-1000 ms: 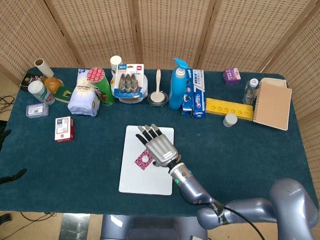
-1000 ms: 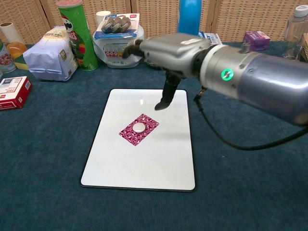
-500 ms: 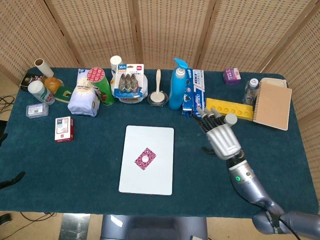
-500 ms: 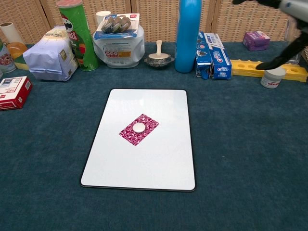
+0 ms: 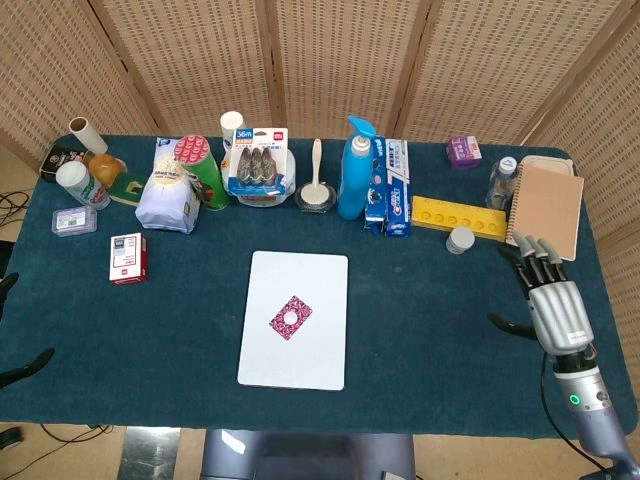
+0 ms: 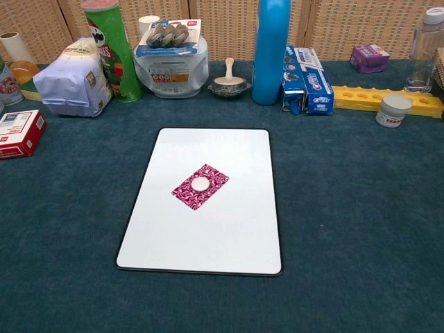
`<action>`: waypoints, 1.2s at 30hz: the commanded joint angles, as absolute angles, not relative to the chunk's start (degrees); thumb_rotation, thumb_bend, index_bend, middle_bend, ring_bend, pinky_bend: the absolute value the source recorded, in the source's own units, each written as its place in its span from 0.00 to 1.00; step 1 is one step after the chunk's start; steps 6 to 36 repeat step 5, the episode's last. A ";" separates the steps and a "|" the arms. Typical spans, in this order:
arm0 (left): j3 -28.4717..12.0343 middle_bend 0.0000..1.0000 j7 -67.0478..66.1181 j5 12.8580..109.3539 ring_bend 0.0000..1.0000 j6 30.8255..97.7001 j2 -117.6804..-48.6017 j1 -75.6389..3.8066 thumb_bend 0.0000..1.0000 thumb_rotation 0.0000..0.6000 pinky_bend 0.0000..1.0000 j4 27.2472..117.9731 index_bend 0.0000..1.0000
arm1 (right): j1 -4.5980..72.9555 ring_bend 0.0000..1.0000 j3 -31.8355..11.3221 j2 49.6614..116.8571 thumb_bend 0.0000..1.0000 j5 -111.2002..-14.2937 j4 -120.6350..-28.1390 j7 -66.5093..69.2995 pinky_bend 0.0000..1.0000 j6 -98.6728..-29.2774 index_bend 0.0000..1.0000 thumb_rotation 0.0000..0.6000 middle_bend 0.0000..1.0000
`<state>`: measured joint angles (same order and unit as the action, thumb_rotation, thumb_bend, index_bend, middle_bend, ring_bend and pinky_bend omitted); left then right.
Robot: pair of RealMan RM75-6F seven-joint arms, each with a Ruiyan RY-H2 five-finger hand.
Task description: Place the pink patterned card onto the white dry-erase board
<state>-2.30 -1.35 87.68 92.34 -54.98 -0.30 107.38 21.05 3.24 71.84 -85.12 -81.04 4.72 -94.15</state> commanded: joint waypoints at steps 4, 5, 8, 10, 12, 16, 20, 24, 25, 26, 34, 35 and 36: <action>-2.69 0.00 -1.87 86.54 0.00 91.56 -55.01 -0.59 0.12 1.00 0.04 107.63 0.00 | 17.43 0.00 3.52 71.40 0.00 -85.67 -84.20 1.88 0.00 -95.29 0.09 0.90 0.00; -2.76 0.00 -1.78 86.44 0.00 91.62 -54.98 -0.56 0.12 1.00 0.04 107.66 0.00 | 17.18 0.00 3.33 71.50 0.00 -85.52 -84.29 1.66 0.00 -95.26 0.09 0.90 0.00; -2.76 0.00 -1.78 86.44 0.00 91.62 -54.98 -0.56 0.12 1.00 0.04 107.66 0.00 | 17.18 0.00 3.33 71.50 0.00 -85.52 -84.29 1.66 0.00 -95.26 0.09 0.90 0.00; -2.76 0.00 -1.78 86.44 0.00 91.62 -54.98 -0.56 0.12 1.00 0.04 107.66 0.00 | 17.18 0.00 3.33 71.50 0.00 -85.52 -84.29 1.66 0.00 -95.26 0.09 0.90 0.00; -2.76 0.00 -1.78 86.44 0.00 91.62 -54.98 -0.56 0.12 1.00 0.04 107.66 0.00 | 17.18 0.00 3.33 71.50 0.00 -85.52 -84.29 1.66 0.00 -95.26 0.09 0.90 0.00; -2.76 0.00 -1.78 86.44 0.00 91.62 -54.98 -0.56 0.12 1.00 0.04 107.66 0.00 | 17.18 0.00 3.33 71.50 0.00 -85.52 -84.29 1.66 0.00 -95.26 0.09 0.90 0.00; -2.76 0.00 -1.78 86.44 0.00 91.62 -54.98 -0.56 0.12 1.00 0.04 107.66 0.00 | 17.18 0.00 3.33 71.50 0.00 -85.52 -84.29 1.66 0.00 -95.26 0.09 0.90 0.00; -2.76 0.00 -1.78 86.44 0.00 91.62 -54.98 -0.56 0.12 1.00 0.04 107.66 0.00 | 17.18 0.00 3.33 71.50 0.00 -85.52 -84.29 1.66 0.00 -95.26 0.09 0.90 0.00; -2.76 0.00 -1.78 86.44 0.00 91.62 -54.98 -0.56 0.12 1.00 0.04 107.66 0.00 | 17.18 0.00 3.33 71.50 0.00 -85.52 -84.29 1.66 0.00 -95.26 0.09 0.90 0.00; -2.76 0.00 -1.78 86.44 0.00 91.62 -54.98 -0.56 0.12 1.00 0.04 107.66 0.00 | 17.18 0.00 3.33 71.50 0.00 -85.52 -84.29 1.66 0.00 -95.26 0.09 0.90 0.00; -2.76 0.00 -1.78 86.44 0.00 91.62 -54.98 -0.56 0.12 1.00 0.04 107.66 0.00 | 17.18 0.00 3.33 71.50 0.00 -85.52 -84.29 1.66 0.00 -95.26 0.09 0.90 0.00; -2.76 0.00 -1.78 86.44 0.00 91.62 -54.98 -0.56 0.12 1.00 0.04 107.66 0.00 | 17.18 0.00 3.33 71.50 0.00 -85.52 -84.29 1.66 0.00 -95.26 0.09 0.90 0.00; -2.76 0.00 -1.78 86.44 0.00 91.62 -54.98 -0.56 0.12 1.00 0.04 107.66 0.00 | 17.18 0.00 3.33 71.50 0.00 -85.52 -84.29 1.66 0.00 -95.26 0.09 0.90 0.00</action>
